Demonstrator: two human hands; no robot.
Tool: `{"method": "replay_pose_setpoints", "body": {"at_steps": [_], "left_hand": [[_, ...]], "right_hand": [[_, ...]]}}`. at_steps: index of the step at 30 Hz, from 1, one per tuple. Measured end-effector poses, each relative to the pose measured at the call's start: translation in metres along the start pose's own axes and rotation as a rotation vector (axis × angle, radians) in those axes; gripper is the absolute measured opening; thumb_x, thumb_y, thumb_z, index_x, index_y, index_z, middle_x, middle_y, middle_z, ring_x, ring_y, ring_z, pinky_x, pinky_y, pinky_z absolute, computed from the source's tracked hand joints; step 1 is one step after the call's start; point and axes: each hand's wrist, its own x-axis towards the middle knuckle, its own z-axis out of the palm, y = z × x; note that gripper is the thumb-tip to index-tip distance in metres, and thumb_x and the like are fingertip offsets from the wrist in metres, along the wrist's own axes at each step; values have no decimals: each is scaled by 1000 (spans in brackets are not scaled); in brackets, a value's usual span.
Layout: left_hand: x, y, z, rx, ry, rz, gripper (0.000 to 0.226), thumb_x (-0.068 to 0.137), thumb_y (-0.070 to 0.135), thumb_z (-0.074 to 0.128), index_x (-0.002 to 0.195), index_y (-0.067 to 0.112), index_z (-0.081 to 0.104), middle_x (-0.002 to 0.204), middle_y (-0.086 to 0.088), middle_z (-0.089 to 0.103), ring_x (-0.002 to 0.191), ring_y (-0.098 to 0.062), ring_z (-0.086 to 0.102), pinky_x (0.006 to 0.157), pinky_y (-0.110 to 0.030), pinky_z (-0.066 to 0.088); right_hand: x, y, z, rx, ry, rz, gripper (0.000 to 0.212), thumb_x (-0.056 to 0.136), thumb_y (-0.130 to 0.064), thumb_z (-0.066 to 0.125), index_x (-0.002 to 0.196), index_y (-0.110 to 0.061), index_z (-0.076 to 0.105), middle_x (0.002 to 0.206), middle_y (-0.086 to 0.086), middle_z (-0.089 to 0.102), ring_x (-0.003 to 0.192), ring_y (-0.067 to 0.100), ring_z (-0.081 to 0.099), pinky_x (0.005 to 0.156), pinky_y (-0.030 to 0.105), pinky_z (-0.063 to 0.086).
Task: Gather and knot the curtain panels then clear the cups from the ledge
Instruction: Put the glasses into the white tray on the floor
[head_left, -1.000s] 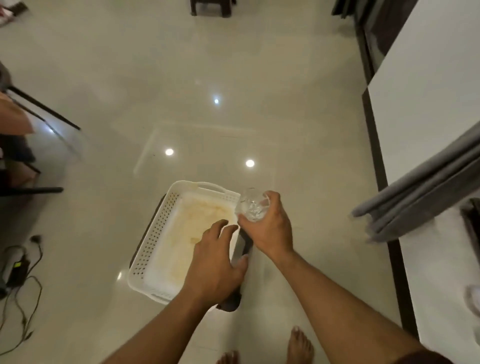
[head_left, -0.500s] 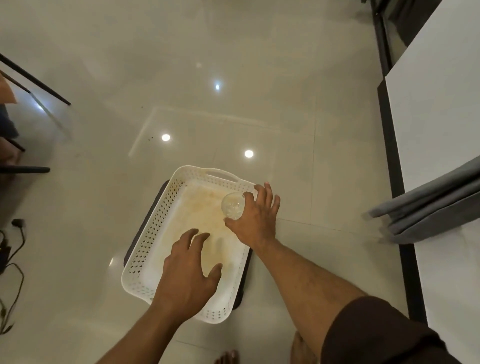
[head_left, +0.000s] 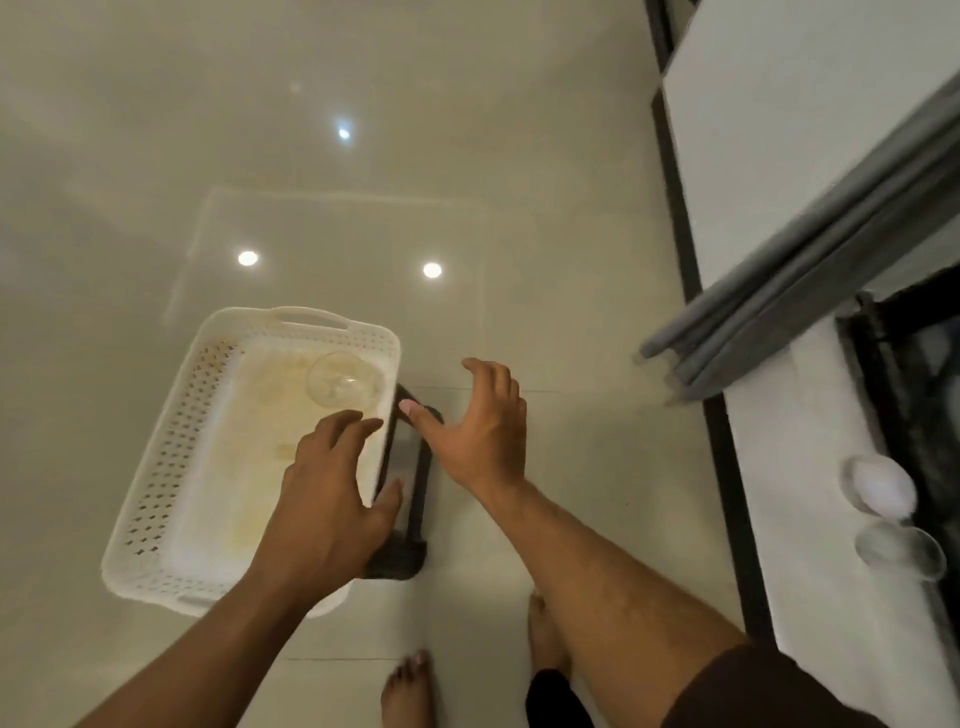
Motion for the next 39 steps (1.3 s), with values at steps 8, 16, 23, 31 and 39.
{"method": "replay_pose_setpoints", "body": {"at_steps": [8,16,23,31,39], "left_hand": [[16,157,107,-13,-238,257,64,91,42,69,148,25,44,159,3,33,145,-23,36,118,-49,36],[18,298,229,39,-445,565,64,90,44,68,147,25,46,155,5,38,139,-20,43,113,-42,41],[19,345,301,98,-547,674,65,90,44,68,148,25,45,154,5,38,138,-20,44,112,-38,42],[29,339,350,160,-607,663,67,91,45,66,150,29,40,157,7,33,139,-19,43,113,-38,43],[31,317,351,167,-613,655,67,90,41,68,150,27,41,157,5,35,139,-20,44,113,-37,42]], "right_hand": [[-42,186,-148,35,155,516,80,79,-74,69,138,-25,46,111,-9,63,95,12,62,76,26,46],[-77,372,-273,238,586,1025,71,84,-60,74,134,-15,52,110,5,70,106,29,67,79,32,48],[-80,479,-286,562,901,1338,72,90,-54,69,140,-6,49,133,22,63,115,43,65,96,49,56],[-65,534,-280,934,848,1324,47,105,-27,52,147,-7,44,133,26,64,112,44,68,91,49,56],[-72,526,-275,757,841,1316,32,104,-12,43,131,-2,55,86,22,73,64,27,68,55,30,56]]}}
